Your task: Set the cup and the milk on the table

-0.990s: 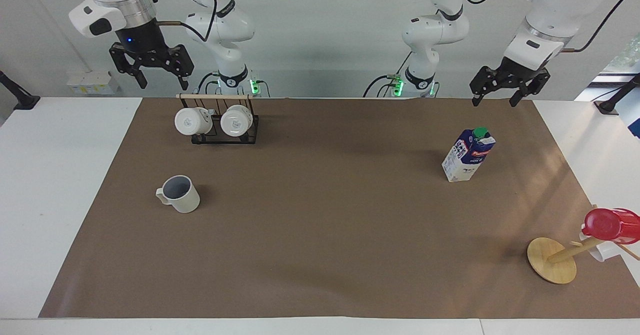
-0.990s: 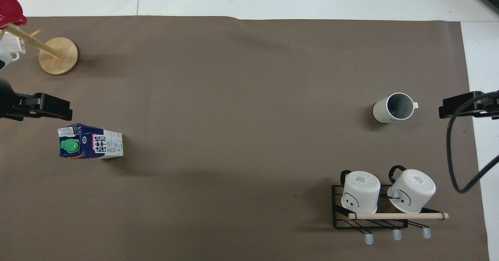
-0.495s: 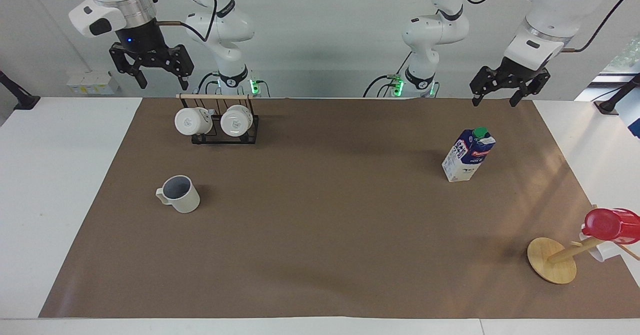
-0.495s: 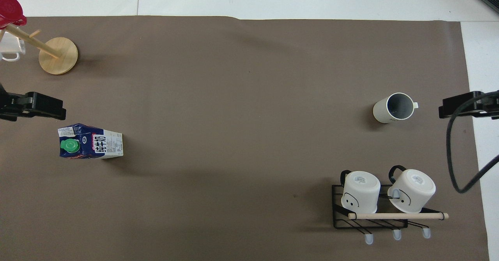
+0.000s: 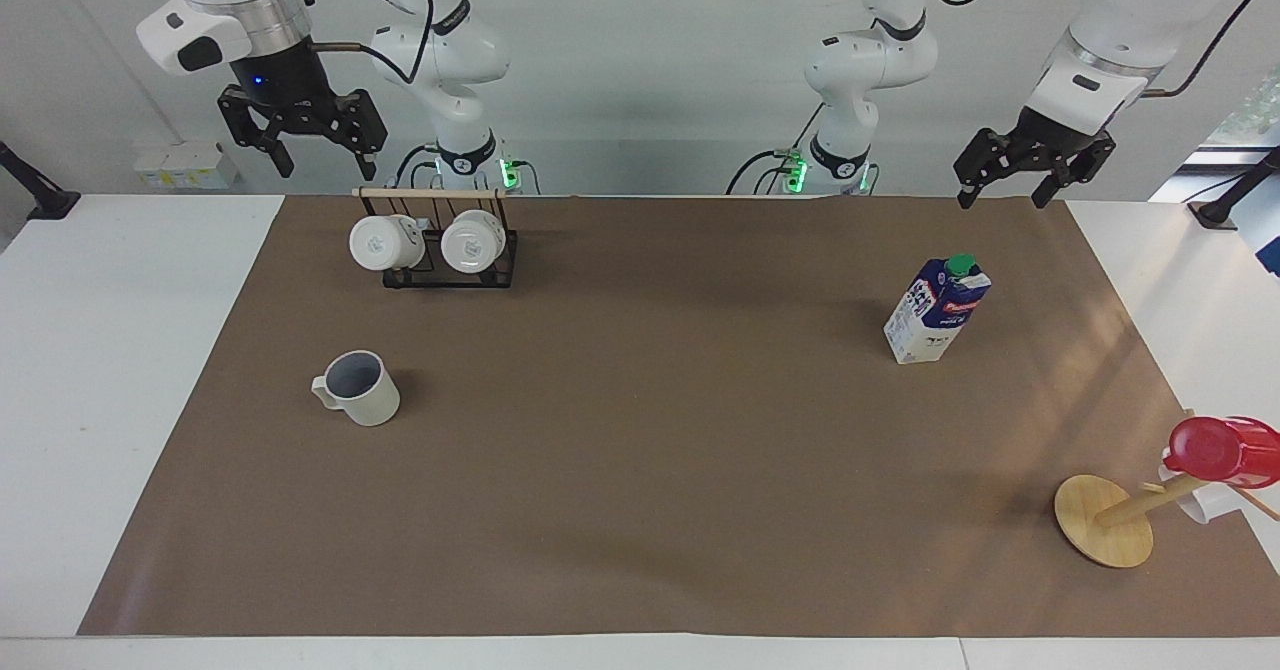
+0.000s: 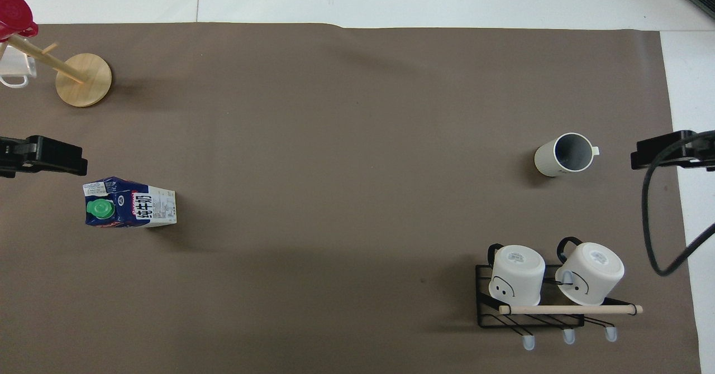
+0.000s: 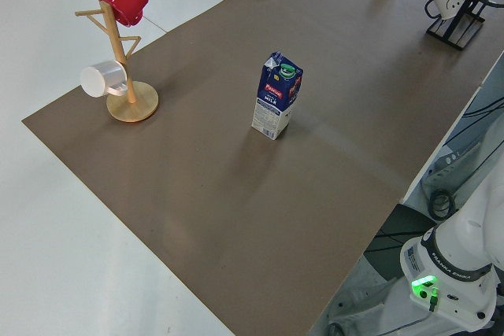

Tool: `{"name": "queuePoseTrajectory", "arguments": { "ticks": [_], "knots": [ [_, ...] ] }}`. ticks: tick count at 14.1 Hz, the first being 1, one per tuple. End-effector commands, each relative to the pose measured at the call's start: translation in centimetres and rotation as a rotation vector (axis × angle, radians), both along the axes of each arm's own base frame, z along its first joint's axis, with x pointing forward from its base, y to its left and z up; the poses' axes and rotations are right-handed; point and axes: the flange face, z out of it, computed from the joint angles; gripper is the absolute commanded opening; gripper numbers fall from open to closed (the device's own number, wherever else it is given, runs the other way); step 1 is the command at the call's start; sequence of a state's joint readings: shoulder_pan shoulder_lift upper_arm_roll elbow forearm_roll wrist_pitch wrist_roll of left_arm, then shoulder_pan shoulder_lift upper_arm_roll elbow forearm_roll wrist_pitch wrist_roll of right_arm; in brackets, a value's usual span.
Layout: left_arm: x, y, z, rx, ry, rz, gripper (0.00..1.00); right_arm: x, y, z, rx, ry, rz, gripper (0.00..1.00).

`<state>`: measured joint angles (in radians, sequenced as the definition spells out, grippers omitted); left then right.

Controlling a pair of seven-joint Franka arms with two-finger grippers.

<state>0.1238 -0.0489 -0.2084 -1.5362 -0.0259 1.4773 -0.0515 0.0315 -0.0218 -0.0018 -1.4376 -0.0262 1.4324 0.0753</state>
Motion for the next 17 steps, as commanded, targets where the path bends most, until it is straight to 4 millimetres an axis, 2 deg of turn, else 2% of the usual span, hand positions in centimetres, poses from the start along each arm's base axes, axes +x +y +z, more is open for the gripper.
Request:
{"name": "queuePoseTrajectory", "arguments": {
  "ticks": [1,9,17],
  "knots": [
    [-0.3,0.2,0.6,-0.006,0.000,-0.002,1.00,-0.5,-0.3,0.1,0.014,-0.006,0.000,1.00],
    [-0.4,0.2,0.6,-0.006,0.004,-0.002,1.00,-0.2,-0.1,0.1,0.006,-0.017,0.007,1.00],
    [-0.4,0.2,0.5,-0.006,0.006,-0.002,1.00,1.6,-1.0,-1.3,0.008,-0.030,-0.007,1.00]
  ]
}}
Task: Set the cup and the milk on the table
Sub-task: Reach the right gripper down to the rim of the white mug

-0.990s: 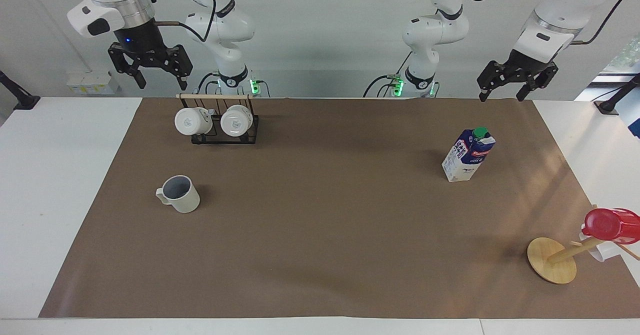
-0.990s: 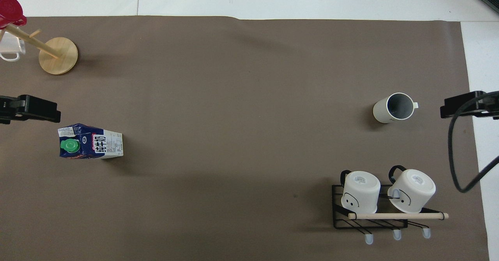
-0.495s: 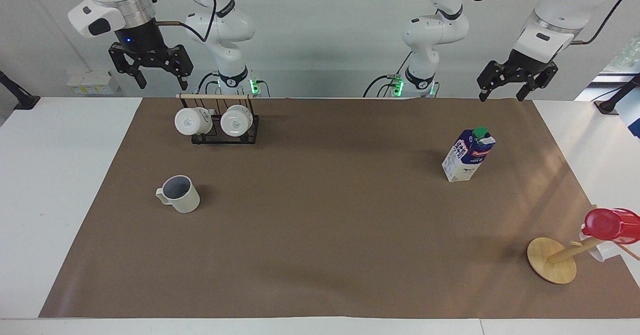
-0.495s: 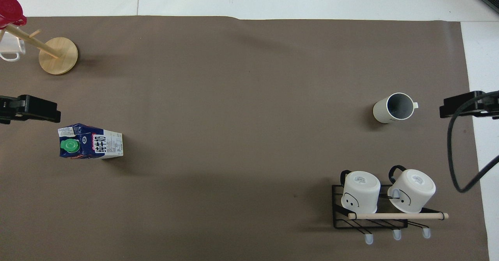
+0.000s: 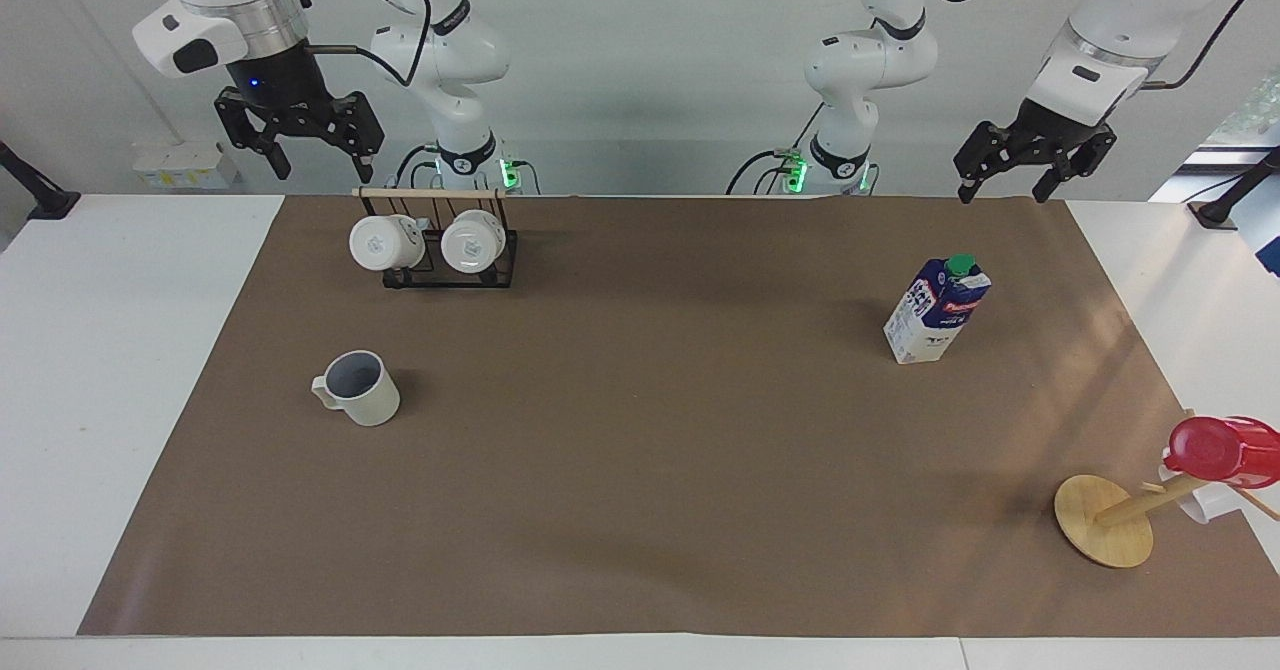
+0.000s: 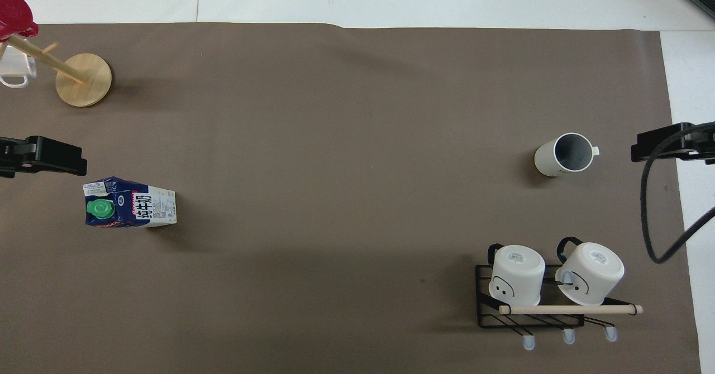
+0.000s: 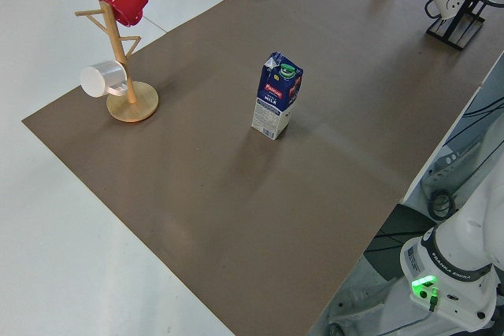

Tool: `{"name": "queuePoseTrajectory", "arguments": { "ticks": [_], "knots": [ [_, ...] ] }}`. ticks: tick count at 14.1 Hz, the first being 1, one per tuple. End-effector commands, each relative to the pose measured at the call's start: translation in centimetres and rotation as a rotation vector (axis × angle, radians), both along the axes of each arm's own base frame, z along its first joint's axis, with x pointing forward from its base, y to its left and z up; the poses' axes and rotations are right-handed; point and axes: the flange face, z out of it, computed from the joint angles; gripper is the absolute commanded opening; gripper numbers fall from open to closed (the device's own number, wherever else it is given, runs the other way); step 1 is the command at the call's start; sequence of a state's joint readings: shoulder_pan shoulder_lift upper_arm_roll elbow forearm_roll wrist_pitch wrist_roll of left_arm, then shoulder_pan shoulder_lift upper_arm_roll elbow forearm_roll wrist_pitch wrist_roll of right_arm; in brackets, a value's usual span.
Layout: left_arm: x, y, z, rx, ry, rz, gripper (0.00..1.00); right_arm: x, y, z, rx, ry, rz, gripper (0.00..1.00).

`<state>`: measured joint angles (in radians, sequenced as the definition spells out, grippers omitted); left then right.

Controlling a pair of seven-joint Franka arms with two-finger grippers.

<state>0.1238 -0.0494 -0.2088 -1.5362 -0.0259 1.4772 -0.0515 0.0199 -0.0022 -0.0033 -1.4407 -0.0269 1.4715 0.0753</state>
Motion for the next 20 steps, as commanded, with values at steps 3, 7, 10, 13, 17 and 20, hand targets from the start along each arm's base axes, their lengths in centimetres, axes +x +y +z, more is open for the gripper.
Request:
{"name": "queuePoseTrajectory", "arguments": {
  "ticks": [3,7,10,13,17,20],
  "knots": [
    [-0.4,0.2,0.6,-0.006,0.005,-0.001,1.00,1.1,-0.3,-0.5,0.008,-0.051,0.006,1.00],
    [-0.4,0.2,0.6,-0.006,0.005,-0.001,1.00,3.3,-0.1,-3.0,0.011,-0.059,0.011,1.00],
    [-0.4,0.2,0.6,-0.006,0.003,-0.001,1.00,5.3,-0.1,-7.1,0.010,-0.072,0.017,1.00],
    [-0.4,0.2,0.6,-0.006,0.005,-0.001,1.00,7.8,-0.1,-12.0,0.009,-0.066,0.029,1.00],
    [-0.4,0.2,0.5,-0.006,0.006,-0.001,1.00,9.2,0.3,-19.4,0.009,-0.079,0.041,1.00],
    [-0.4,0.2,0.6,-0.006,0.005,-0.001,1.00,9.4,0.2,-23.7,0.008,-0.069,0.043,1.00]
  ]
}}
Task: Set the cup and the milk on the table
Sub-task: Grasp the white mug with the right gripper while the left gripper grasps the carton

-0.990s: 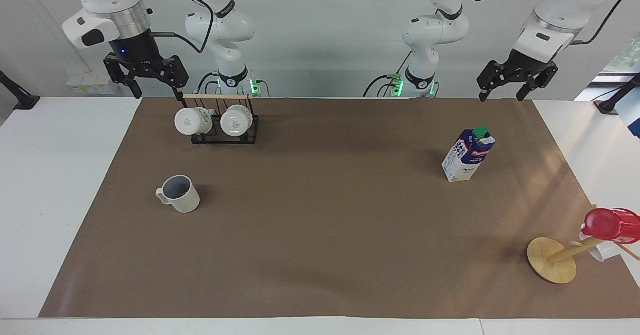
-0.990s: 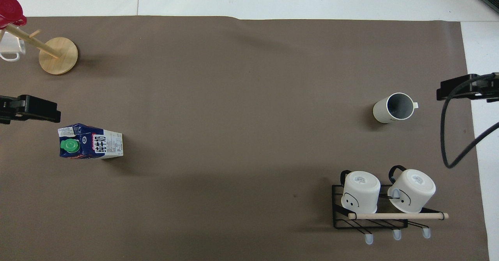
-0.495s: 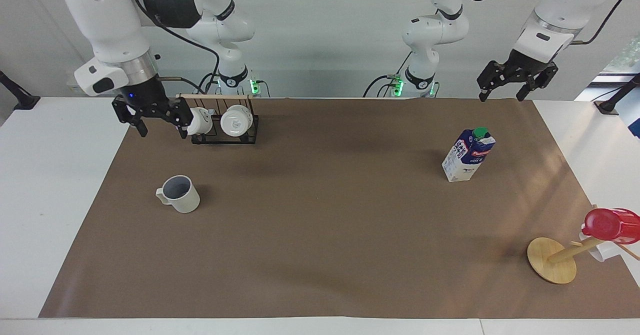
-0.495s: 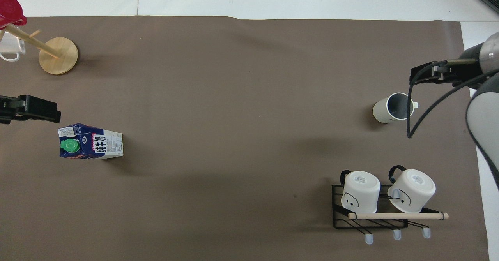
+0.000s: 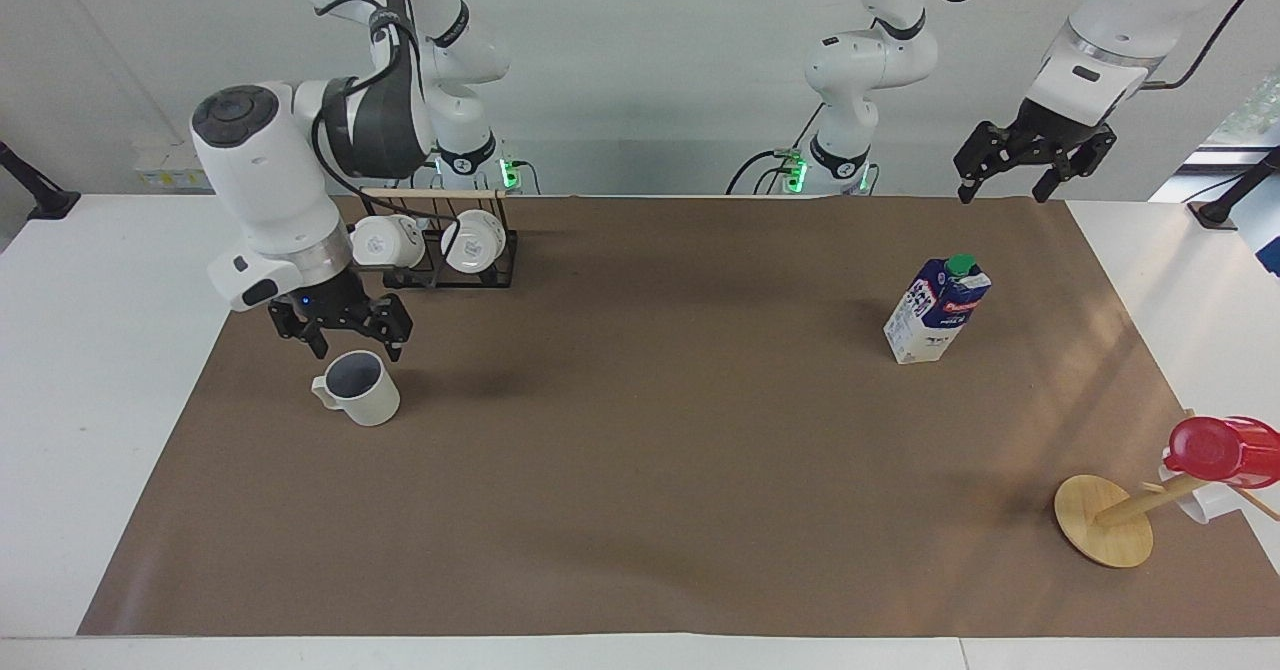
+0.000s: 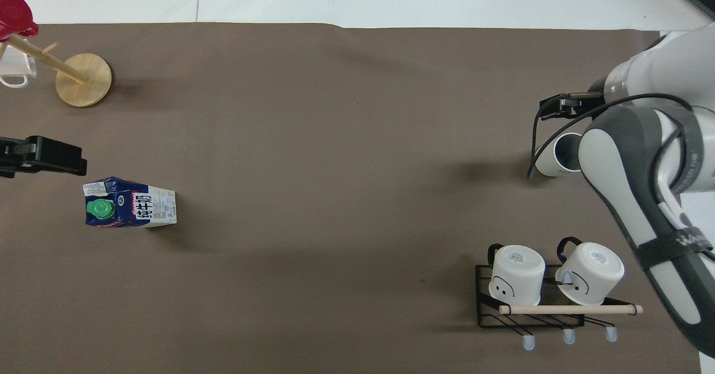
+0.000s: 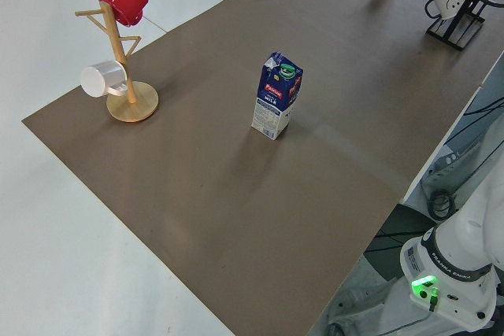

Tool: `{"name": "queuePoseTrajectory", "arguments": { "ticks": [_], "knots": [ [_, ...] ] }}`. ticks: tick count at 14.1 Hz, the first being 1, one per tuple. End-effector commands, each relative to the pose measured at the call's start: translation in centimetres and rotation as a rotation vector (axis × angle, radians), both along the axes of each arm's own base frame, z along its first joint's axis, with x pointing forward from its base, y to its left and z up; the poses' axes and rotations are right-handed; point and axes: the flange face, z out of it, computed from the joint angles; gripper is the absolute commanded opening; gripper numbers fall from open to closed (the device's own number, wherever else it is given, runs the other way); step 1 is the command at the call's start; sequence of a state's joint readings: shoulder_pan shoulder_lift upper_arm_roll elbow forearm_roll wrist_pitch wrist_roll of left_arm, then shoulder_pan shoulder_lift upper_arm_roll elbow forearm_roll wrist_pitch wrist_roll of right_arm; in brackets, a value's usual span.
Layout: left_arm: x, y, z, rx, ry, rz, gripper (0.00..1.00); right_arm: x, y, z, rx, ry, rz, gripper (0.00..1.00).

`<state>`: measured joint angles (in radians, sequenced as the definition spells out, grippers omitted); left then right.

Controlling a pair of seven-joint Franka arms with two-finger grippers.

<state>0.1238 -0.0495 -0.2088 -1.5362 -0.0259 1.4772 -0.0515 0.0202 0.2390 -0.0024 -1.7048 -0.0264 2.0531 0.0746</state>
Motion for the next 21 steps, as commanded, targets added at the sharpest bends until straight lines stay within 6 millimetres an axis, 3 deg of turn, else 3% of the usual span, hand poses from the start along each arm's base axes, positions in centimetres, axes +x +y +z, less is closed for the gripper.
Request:
{"name": "queuePoseTrajectory", "arguments": {
  "ticks": [1,3,5,12,14,15,16,17,18,21],
  "knots": [
    [-0.4,0.2,0.6,-0.006,0.005,-0.001,1.00,-0.4,-0.3,-3.0,0.004,0.021,0.024,1.00],
    [-0.4,0.2,0.6,-0.006,0.005,-0.001,1.00,-1.0,-0.4,-5.1,0.004,0.035,0.022,1.00],
    [-0.4,0.2,0.6,-0.006,0.005,-0.001,1.00,-1.9,-1.8,-7.7,0.005,0.043,0.003,1.00],
    [-0.5,0.4,0.2,-0.004,0.019,0.006,1.00,-3.2,-2.6,-11.8,0.002,0.059,0.040,1.00],
    [-1.2,1.1,-0.4,0.002,0.025,0.024,1.00,-3.2,-2.7,-12.2,0.002,0.066,0.043,1.00],
    [-1.7,1.1,-0.8,0.007,0.022,0.027,1.00,-3.2,-2.7,-12.2,0.002,0.067,0.044,0.95],
    [-2.1,1.1,-1.2,0.010,0.007,0.025,1.00,-3.2,-2.7,-12.2,0.002,0.068,0.047,0.70],
    [-2.5,1.2,-1.7,0.014,-0.003,0.028,1.00,-3.2,-2.7,-12.2,0.002,0.070,0.047,0.29],
    [-2.7,1.5,-2.4,0.017,-0.002,0.032,1.00,-3.3,-2.7,-12.2,0.002,0.071,0.047,0.00],
    [-2.9,2.1,-4.1,0.020,0.007,0.040,1.00,-3.3,-2.7,-12.3,0.003,0.073,0.041,0.00]
  ]
}}
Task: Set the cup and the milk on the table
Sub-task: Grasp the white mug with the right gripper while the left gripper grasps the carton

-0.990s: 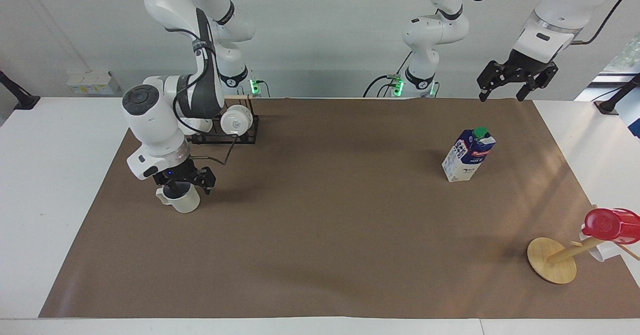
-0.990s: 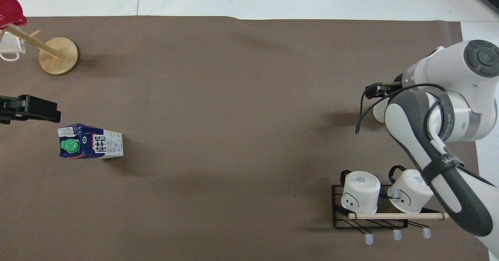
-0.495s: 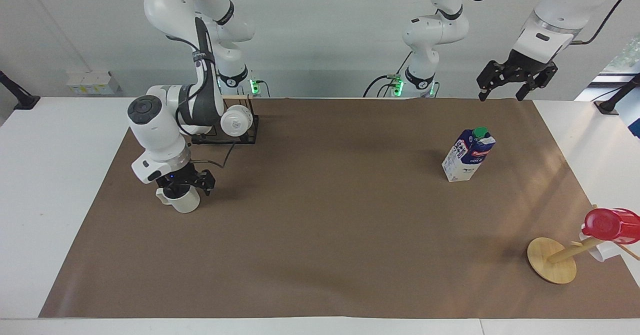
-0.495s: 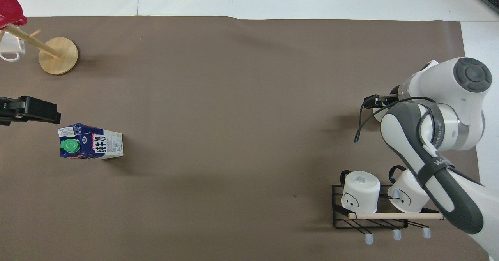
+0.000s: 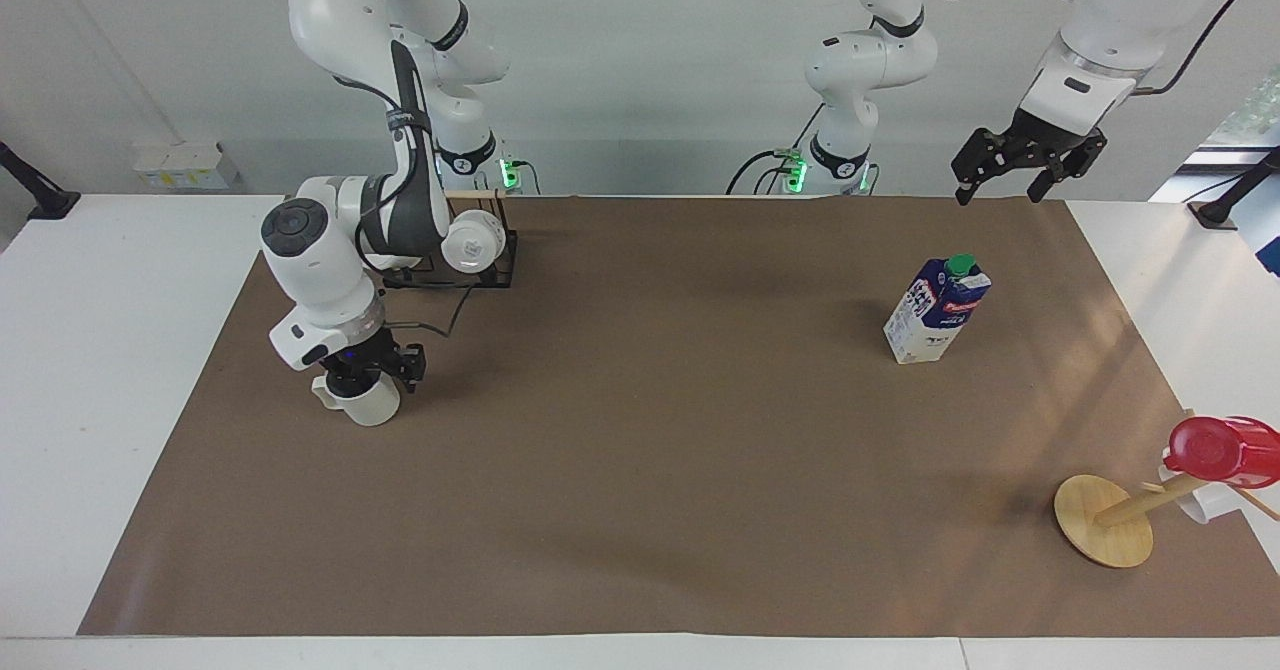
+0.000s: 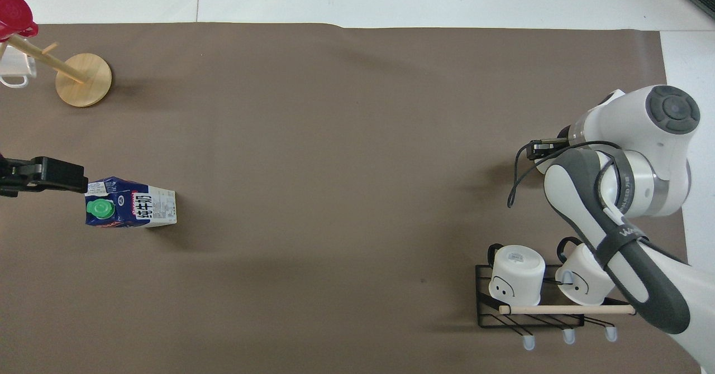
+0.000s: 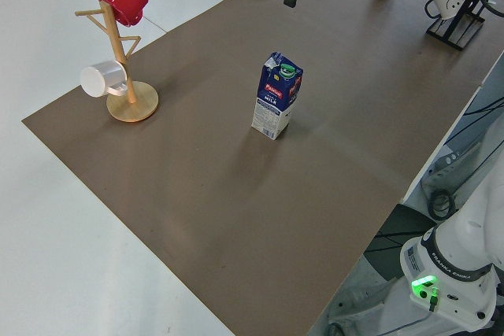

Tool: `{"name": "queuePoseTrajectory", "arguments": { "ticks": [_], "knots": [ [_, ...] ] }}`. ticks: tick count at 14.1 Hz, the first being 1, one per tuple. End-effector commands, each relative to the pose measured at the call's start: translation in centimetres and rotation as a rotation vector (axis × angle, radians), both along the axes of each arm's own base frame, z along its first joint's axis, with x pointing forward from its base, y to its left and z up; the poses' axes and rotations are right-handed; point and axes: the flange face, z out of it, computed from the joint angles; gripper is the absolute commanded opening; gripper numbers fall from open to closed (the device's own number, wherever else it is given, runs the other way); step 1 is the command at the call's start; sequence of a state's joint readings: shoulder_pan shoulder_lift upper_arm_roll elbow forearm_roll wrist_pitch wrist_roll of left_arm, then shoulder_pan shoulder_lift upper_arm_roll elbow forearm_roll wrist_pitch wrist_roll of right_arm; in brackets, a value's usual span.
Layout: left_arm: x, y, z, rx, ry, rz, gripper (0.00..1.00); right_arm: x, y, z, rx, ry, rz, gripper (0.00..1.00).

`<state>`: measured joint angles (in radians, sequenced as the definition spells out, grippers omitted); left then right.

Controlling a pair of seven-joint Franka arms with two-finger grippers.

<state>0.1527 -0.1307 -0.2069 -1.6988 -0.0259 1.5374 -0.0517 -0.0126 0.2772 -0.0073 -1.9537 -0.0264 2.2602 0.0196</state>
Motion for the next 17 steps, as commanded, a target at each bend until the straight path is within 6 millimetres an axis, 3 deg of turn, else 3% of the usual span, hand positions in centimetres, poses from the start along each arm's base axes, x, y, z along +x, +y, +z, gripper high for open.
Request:
{"name": "queuePoseTrajectory", "arguments": {
  "ticks": [1,7,11,13,15,17],
  "knots": [
    [-1.1,0.8,-2.0,0.004,-0.010,0.008,1.00,-0.2,-0.4,-0.2,0.006,-0.009,0.019,0.00],
    [-1.2,1.0,-6.1,0.008,-0.032,0.012,1.00,0.2,-0.3,0.3,0.008,-0.020,-0.023,0.00],
    [-1.1,1.6,-8.4,0.009,-0.038,0.016,1.00,1.8,1.6,4.2,0.008,-0.057,0.002,0.00],
    [-1.1,2.2,-8.7,0.009,-0.037,-0.001,1.00,2.8,4.1,6.9,0.000,-0.062,0.043,0.00],
    [-1.2,3.1,-9.2,0.009,-0.035,-0.009,1.00,3.2,8.3,8.7,-0.001,-0.059,0.045,0.00],
    [-1.4,3.2,-11.0,0.011,-0.041,-0.009,1.00,3.2,13.2,9.8,0.001,-0.054,0.019,0.00]
  ]
}}
